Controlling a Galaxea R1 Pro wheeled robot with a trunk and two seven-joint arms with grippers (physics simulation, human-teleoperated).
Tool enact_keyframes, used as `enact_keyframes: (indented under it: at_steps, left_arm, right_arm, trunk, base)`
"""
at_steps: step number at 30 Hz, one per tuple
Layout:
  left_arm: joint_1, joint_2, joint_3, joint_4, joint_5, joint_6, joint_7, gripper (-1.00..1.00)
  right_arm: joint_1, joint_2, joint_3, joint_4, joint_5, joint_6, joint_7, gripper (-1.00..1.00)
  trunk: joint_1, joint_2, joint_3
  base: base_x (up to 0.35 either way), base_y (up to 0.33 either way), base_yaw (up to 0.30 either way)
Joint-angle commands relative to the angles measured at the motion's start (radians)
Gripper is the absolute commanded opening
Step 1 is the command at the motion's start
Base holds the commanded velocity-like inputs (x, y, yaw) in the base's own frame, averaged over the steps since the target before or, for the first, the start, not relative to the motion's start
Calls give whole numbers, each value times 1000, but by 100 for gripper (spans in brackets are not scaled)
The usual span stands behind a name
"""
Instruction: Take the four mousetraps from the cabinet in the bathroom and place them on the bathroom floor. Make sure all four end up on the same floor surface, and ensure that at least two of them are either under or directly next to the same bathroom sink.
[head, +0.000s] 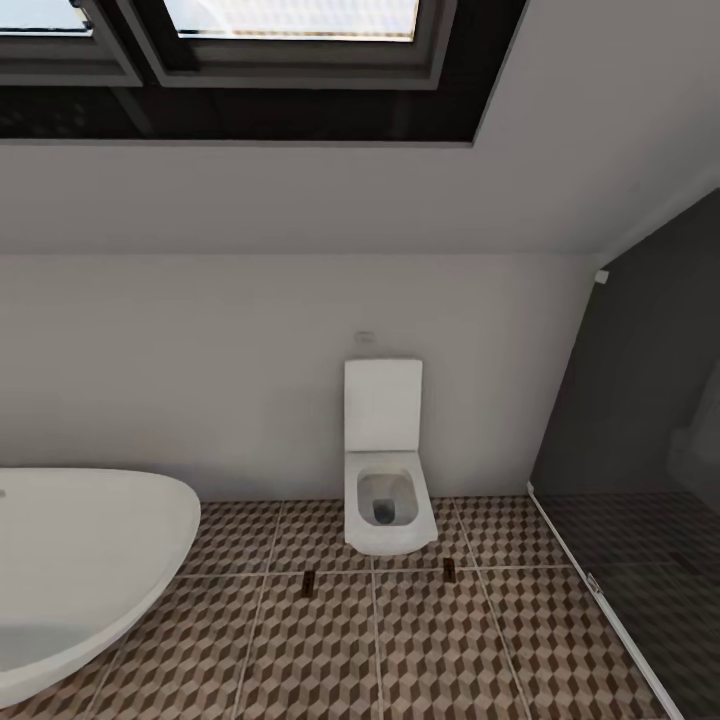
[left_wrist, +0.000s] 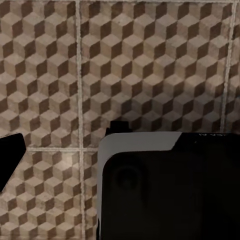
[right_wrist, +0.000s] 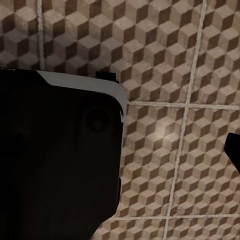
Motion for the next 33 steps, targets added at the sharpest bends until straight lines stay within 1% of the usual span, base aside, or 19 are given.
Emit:
enact_keyframes:
  at_steps: [1, 4, 11, 15, 33]
  left_arm:
    - [4, -1, -8, 1, 11, -4, -4, 100]
    - [15, -7, -8, 1, 10, -5, -4, 100]
    - [57, -39, -8, 1, 9, -7, -4, 100]
    - [71, -51, -9, 1, 8, -8, -4, 100]
    - [84, -64, -10, 1, 6, -9, -3, 100]
  right_arm:
    - [1, 1, 8, 3, -3, -6, -4, 100]
    - [5, 1, 7, 3, -4, -7, -4, 100]
    - [11, 0, 6, 3, -4, -8, -4, 100]
    - [11, -1, 6, 3, -4, -8, -4, 100]
    - [12, 0, 1, 3, -4, -7, -5, 100]
  trunk:
    - [0, -1, -1]
    - [0, -1, -1]
    - [0, -1, -1]
    - [0, -1, -1]
    - [0, -1, -1]
  base:
    - [0, 0, 0]
    - [0, 0, 0]
    - [0, 0, 0]
    - [0, 0, 0]
    - [0, 0, 0]
